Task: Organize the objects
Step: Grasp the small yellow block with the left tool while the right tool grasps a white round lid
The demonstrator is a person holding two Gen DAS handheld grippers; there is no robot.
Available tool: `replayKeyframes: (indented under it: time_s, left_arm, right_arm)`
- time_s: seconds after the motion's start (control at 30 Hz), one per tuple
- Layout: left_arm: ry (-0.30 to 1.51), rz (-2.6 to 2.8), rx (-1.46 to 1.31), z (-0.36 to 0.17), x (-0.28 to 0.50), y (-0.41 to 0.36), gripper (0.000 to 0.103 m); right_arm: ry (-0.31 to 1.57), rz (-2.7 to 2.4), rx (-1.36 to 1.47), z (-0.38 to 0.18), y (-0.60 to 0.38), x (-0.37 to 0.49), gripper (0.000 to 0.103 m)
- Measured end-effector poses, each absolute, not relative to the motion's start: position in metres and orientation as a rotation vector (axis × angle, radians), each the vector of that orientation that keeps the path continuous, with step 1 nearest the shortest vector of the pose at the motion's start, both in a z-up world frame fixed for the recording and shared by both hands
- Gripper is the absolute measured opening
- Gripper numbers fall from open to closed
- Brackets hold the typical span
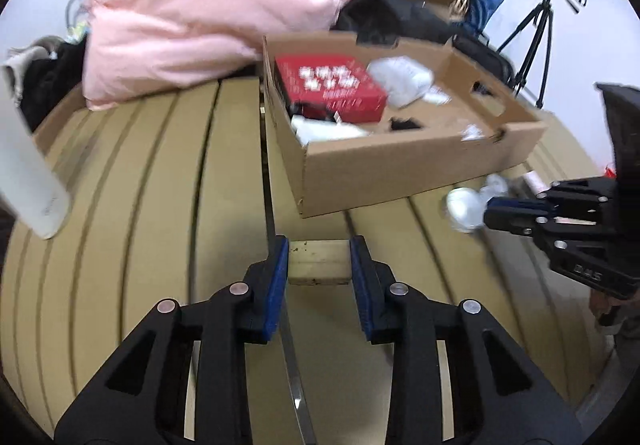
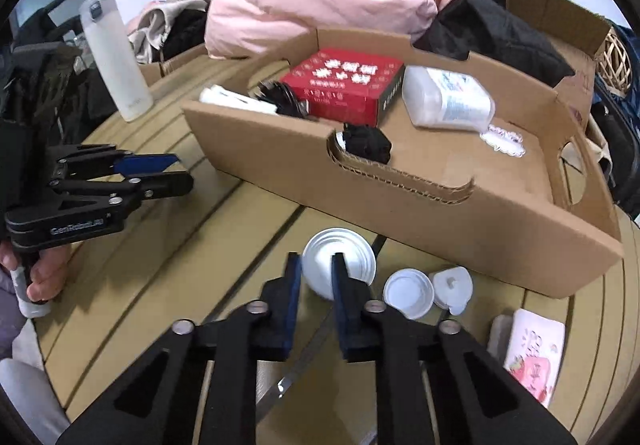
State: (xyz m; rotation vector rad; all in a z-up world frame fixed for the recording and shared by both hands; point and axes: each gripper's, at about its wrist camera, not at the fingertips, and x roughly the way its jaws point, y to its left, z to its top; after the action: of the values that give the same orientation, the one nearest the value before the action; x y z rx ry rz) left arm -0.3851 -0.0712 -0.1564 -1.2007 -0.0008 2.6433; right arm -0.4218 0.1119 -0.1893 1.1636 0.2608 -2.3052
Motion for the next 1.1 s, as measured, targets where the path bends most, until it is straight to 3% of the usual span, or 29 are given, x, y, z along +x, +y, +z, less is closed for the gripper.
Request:
replayKeyframes:
  time_s: [0.17,0.37,0.43,0.47,0.5,0.73,0.77,0.83,0.87,1.1]
  left_arm:
    - [-0.053,2.682,-1.06,-0.107,-0.324,-0.073,0.027]
    - [-0.048,2.689,-1.032,-0.094,-0.302,-0.067,0.027]
    - [-0.052,2.684,-1.072,-0.101,-0.306,-0.067,0.027]
    - [-0.05,2.678,-1.089,-0.105,-0.308,-0.066,0.027]
    - [-0.041,2.683,-1.104,-0.109,-0.311,-0.065,0.027]
    - [-0.044,2.681,-1.166,-0.127,-0.325,-0.07,0.027]
    - [-0.053,2.678,-1.171,-0.13,-0.326,-0.07,0.027]
    - [-0.067,2.678,-1.175,-0.133,-0.327,-0.071,0.027]
    - [-0.072,2.678,-1.176,-0.134,-0.327,-0.07,0.027]
    - [-0.069,2.689,-1.197,-0.124,-0.322,-0.067,0.027]
  right_arm:
    - [0.23,-2.317,1.103,-0.162,0.123,-0.387,0.003]
    - [0.191,-2.323,1.085,-0.151,0.134,-0.367,0.006]
    - [0.177,-2.326,1.103,-0.156,0.135,-0.379,0.03]
    - [0.177,-2.325,1.106,-0.159,0.134,-0.382,0.069]
    - [0.175,-2.326,1.106,-0.162,0.133,-0.387,0.102]
    - [0.245,-2.316,1.11,-0.184,0.112,-0.423,0.103]
    - [0.252,-2.314,1.115,-0.188,0.109,-0.428,0.099]
    - [0.262,-2.304,1.125,-0.197,0.106,-0.435,0.07]
    - [0.294,-2.321,1.15,-0.202,0.103,-0.439,0.043]
    - [0.386,-2.357,1.098,-0.196,0.101,-0.422,0.044]
